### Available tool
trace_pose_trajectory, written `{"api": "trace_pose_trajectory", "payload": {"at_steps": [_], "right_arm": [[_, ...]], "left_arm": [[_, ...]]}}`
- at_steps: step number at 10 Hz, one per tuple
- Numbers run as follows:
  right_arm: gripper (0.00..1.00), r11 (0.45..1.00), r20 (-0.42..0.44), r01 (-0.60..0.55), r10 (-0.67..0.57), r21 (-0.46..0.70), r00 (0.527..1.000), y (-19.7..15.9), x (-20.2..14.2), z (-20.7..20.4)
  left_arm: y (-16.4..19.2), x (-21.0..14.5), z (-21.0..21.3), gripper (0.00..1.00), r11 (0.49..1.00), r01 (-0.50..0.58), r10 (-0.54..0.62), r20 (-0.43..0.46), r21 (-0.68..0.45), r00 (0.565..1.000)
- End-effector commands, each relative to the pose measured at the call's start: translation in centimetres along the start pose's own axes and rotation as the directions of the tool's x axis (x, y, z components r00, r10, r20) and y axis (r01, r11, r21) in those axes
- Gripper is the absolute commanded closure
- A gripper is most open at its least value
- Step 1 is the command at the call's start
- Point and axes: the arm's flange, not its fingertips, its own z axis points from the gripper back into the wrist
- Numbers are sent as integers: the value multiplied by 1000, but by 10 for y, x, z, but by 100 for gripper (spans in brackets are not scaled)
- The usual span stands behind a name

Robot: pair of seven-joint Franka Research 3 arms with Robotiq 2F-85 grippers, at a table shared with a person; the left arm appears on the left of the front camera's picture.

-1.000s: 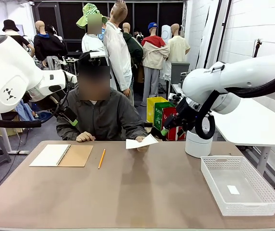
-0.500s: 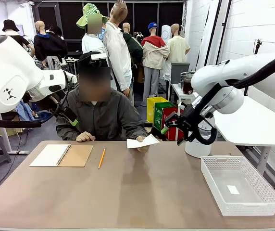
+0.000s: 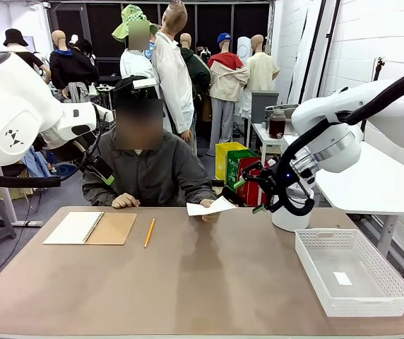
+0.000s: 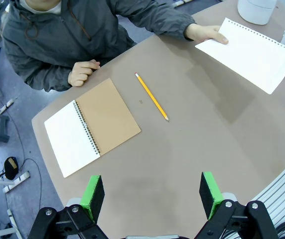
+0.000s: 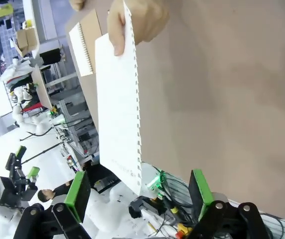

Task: Sort the paper based on its condition.
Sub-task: If a person hands you a paper, place it in the Organizing basket , and if it's crumpled, put it in the Trash can.

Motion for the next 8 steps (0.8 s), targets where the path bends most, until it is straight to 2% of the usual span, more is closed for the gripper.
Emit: {"api": "trace_pose_trajectory", "payload": {"at_steps": [1, 3, 5, 8], "right_arm": [[0, 1000, 11, -12, 12, -7, 1000, 5, -1, 3], [0, 1000, 0, 0, 0, -1, 1000, 0, 0, 0], [0, 993, -81, 108, -103, 58, 991, -13, 6, -10], [0, 976, -190, 171, -143, 136, 971, -26, 13, -26]], "left_arm": [[1, 1, 1, 0, 1000, -1, 1, -2, 0, 1000], [1, 1, 1, 0, 1000, -1, 1, -2, 0, 1000], [1, 1, 1, 0, 1000, -1, 1, -2, 0, 1000], [1, 1, 1, 0, 1000, -1, 1, -2, 0, 1000]]}}
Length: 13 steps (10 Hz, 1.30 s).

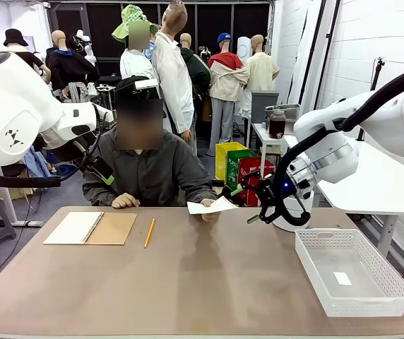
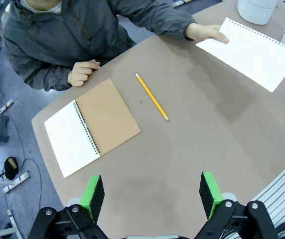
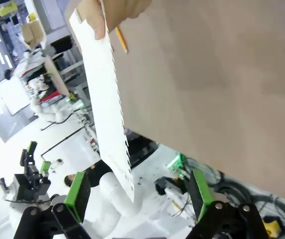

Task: Sort the paper based on its condition.
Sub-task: If a person hands you a paper, place it in the Organizing basket , and if it's crumpled, put it in the Trash can.

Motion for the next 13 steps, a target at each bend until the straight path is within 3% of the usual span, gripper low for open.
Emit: {"api": "trace_pose_trajectory", "payload": {"at_steps": [1, 4, 7, 8, 9, 11, 13], "right_arm": [[0, 995, -78, 43, -36, 91, 996, -3, 10, -5], [0, 972, -143, 131, -104, 193, 984, -16, 25, -9], [0, 958, -170, 194, -159, 210, 972, -26, 35, -12], [18, 954, -159, 206, -174, 217, 972, -27, 39, -14], [24, 949, -161, 215, -181, 231, 970, -28, 41, -13], [24, 942, -158, 229, -194, 244, 968, -29, 44, -13], [46, 938, -151, 231, -197, 259, 969, -28, 44, -12]], "left_arm": [[1, 1, 1, 0, 1000, -1, 1, -2, 0, 1000], [1, 1, 1, 0, 1000, -1, 1, -2, 0, 1000], [1, 1, 1, 0, 1000, -1, 1, -2, 0, 1000], [1, 1, 1, 0, 1000, -1, 1, -2, 0, 1000], [1, 1, 1, 0, 1000, -1, 1, -2, 0, 1000], [1, 1, 1, 0, 1000, -1, 1, -2, 0, 1000], [1, 1, 1, 0, 1000, -1, 1, -2, 0, 1000]]}}
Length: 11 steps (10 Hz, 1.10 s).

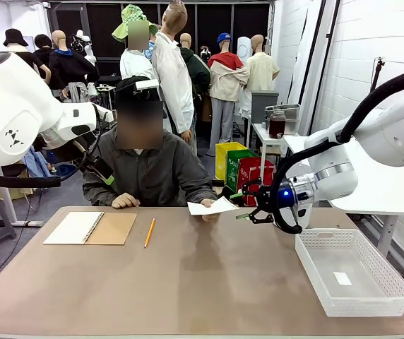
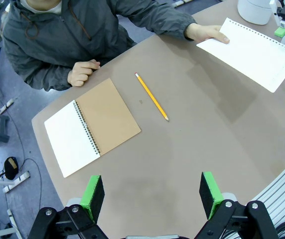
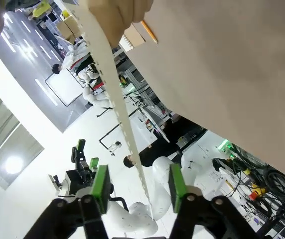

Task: Sort the paper based on its condition.
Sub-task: If a person hands you a paper, place it in the Organizing basket , and if it's crumpled, put it in the Trash can.

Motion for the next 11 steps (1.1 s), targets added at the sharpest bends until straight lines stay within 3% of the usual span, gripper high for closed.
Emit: {"api": "trace_pose_trajectory", "payload": {"at_steps": [1, 8, 11], "right_arm": [[52, 999, 7, 16, -16, 38, 1000, 5, 4, 0], [100, 998, -65, 50, -47, 46, 997, 9, 14, -17], [100, 999, -35, 44, -43, 25, 998, 9, 9, -10]], "left_arm": [[1, 1, 1, 0, 1000, -1, 1, -2, 0, 1000], [1, 1, 1, 0, 1000, -1, 1, -2, 0, 1000], [1, 1, 1, 0, 1000, -1, 1, -2, 0, 1000]]}}
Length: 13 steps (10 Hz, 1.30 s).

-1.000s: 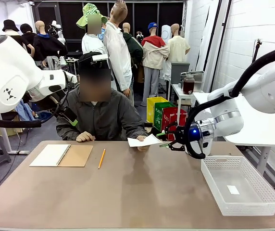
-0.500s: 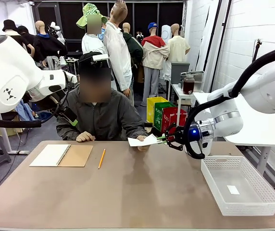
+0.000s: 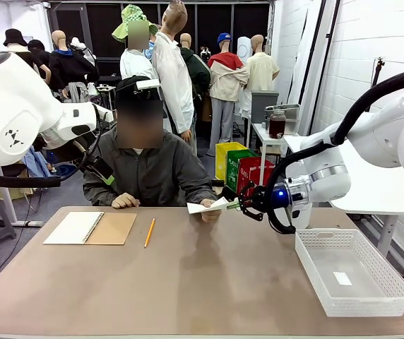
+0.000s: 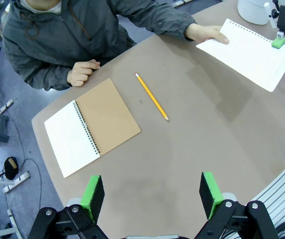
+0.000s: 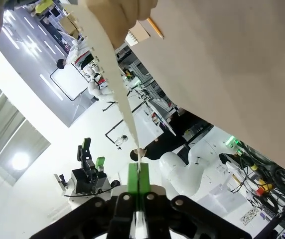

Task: Sort the paper based on its condition.
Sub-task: If a person hands you a paper, place it in the Organizing basket , and if it's crumpled, put it in the Trash can.

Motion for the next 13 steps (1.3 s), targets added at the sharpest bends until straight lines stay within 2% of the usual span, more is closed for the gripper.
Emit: {"api": "trace_pose_trajectory", "payload": {"at_steps": [1, 2, 4, 5, 7, 10, 11, 13], "right_arm": [[100, 1000, 12, 4, -3, -18, 1000, 8, -5, 3], [100, 999, 25, -17, 18, -47, 1000, 12, -8, 5], [100, 971, 70, -180, 193, -157, 979, 30, -25, 22], [100, 942, 105, -235, 265, -239, 958, 36, -35, 33], [100, 861, 103, -341, 405, -378, 908, 46, -57, 61], [100, 715, 119, -399, 555, -574, 824, 56, -92, 108], [100, 652, 122, -388, 595, -651, 794, 53, -106, 119], [100, 579, 138, -340, 626, -741, 768, 42, -130, 140]], "left_arm": [[1, 1, 1, 0, 1000, -1, 1, -2, 0, 1000], [1, 1, 1, 0, 1000, -1, 1, -2, 0, 1000], [1, 1, 1, 0, 1000, -1, 1, -2, 0, 1000], [1, 1, 1, 0, 1000, -1, 1, -2, 0, 1000], [1, 1, 1, 0, 1000, -1, 1, -2, 0, 1000], [1, 1, 1, 0, 1000, -1, 1, -2, 0, 1000], [1, 1, 1, 0, 1000, -1, 1, -2, 0, 1000], [1, 1, 1, 0, 1000, -1, 1, -2, 0, 1000]]}}
